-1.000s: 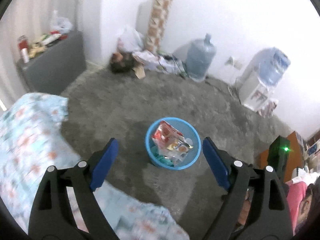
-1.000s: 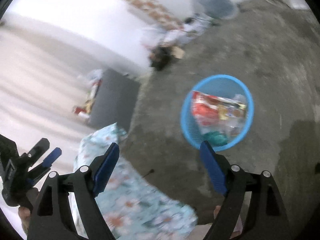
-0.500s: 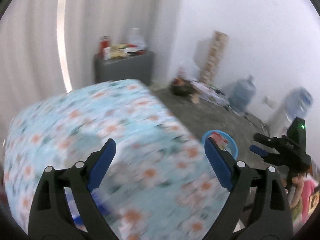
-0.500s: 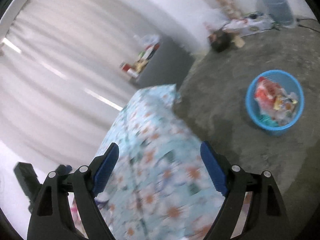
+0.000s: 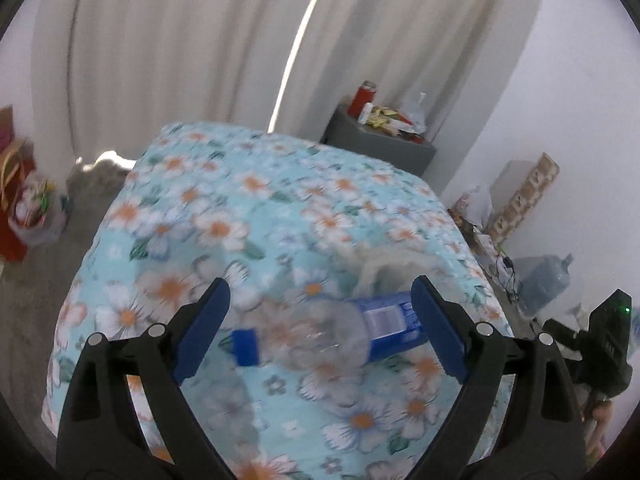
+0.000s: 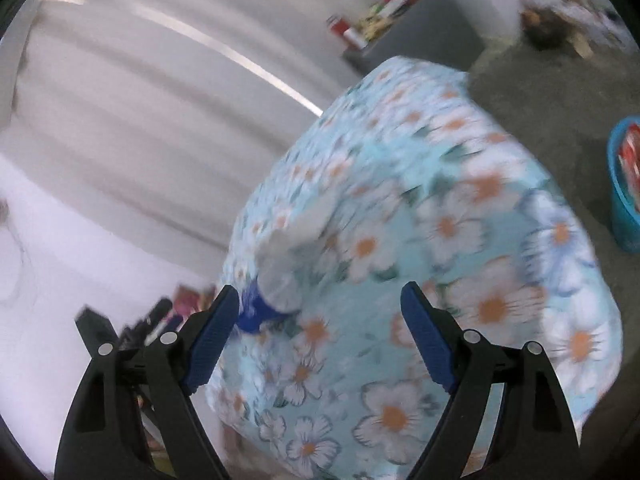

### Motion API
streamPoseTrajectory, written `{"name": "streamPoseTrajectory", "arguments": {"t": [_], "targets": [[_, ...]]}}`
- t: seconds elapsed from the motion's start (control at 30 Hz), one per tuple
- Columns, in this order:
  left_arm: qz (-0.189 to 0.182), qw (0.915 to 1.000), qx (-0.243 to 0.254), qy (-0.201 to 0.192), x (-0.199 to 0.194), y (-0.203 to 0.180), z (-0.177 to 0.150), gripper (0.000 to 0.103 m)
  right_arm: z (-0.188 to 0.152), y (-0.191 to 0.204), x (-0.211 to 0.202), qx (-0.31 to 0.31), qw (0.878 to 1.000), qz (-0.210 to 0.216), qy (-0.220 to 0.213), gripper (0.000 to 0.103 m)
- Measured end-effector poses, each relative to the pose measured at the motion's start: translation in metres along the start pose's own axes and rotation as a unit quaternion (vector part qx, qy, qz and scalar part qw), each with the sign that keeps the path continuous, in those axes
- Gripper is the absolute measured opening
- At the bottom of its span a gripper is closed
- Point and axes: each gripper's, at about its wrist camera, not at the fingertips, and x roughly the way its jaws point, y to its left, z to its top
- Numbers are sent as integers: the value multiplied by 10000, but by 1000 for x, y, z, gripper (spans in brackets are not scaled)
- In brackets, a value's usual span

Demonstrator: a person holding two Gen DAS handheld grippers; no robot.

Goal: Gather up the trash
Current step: 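Swing both tools back to the bed toward the blue-labelled bottle, then grasp the blue-labelled plastic bottle with the right tool and lift it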

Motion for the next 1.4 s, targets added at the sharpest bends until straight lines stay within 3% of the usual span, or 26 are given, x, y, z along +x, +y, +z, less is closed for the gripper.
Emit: {"name": "streamPoseTrajectory", "arguments": {"t": [0.13, 0.23, 0.27, 0.3, 0.33, 0.4, 0.43, 0.5, 0.53, 0.57, 0.7, 0.8, 0.9, 0.93, 1.0, 1.03, 1.13, 1.23, 1.33, 1.4], "targets": [[37, 9999, -154, 59, 5, 16, -8, 88, -7, 56, 27, -1405, 9894, -251, 270, 81], [69, 9996, -261, 80, 3, 29, -10, 88, -13, 102, 54, -2761, 9588, -466, 473, 81], [105, 9994, -315, 69, 2, 34, -10, 88, -20, 123, 69, -3430, 9356, -608, 573, 81], [137, 9993, -354, 56, 3, 39, -9, 87, -24, 134, 76, -3806, 9202, -670, 624, 81], [170, 9990, -400, 33, 1, 44, -9, 88, -34, 153, 91, -4447, 8897, -779, 680, 81], [227, 9983, -543, -30, -3, 56, -8, 87, -48, 173, 111, -5186, 8459, -944, 810, 81], [244, 9979, -600, -44, -5, 61, -9, 87, -59, 184, 127, -5670, 8117, -1082, 892, 81], [293, 9968, -744, -78, -9, 73, -10, 88, -75, 195, 147, -6238, 7654, -1216, 1009, 81], [334, 9961, -808, -86, -11, 79, -11, 87, -84, 200, 162, -6546, 7363, -1312, 1096, 81], [363, 9956, -860, -94, -13, 84, -12, 88, -92, 203, 171, -6737, 7163, -1360, 1204, 81], [466, 9937, -1013, -99, -19, 99, -15, 88, -113, 202, 209, -7147, 6621, -1672, 1513, 81], [479, 9929, -1081, -108, -23, 105, -17, 88, -125, 193, 220, -7276, 6423, -1928, 1444, 75], [445, 9931, -1077, -144, -24, 104, -16, 88, -123, 195, 205, -7155, 6603, -1945, 1194, 73], [427, 9934, -1054, -155, -24, 102, -16, 88, -119, 197, 196, -7082, 6707, -1917, 1084, 73], [367, 9943, -992, -161, -21, 97, -15, 87, -109, 201, 168, -6811, 7044, -1828, 808, 73], [329, 9947, -962, -164, -20, 94, -14, 88, -100, 202, 153, -6635, 7236, -1781, 667, 73], [201, 9960, -856, -186, -16, 83, -11, 87, -58, 194, 100, -5733, 8027, -1634, 145, 73], [59, 9973, -725, -132, -7, 68, -9, 88, 8, 163, 43, -4164, 8996, -1259, -392, 73], [-157, 9980, -619, 17, 6, 51, -9, 87, 62, 119, 15, -2808, 9537, -891, -608, 72], [-362, 9981, -489, 104, 16, 34, -10, 87, 90, 91, 7, -2043, 9744, -633, -699, 72]]}}
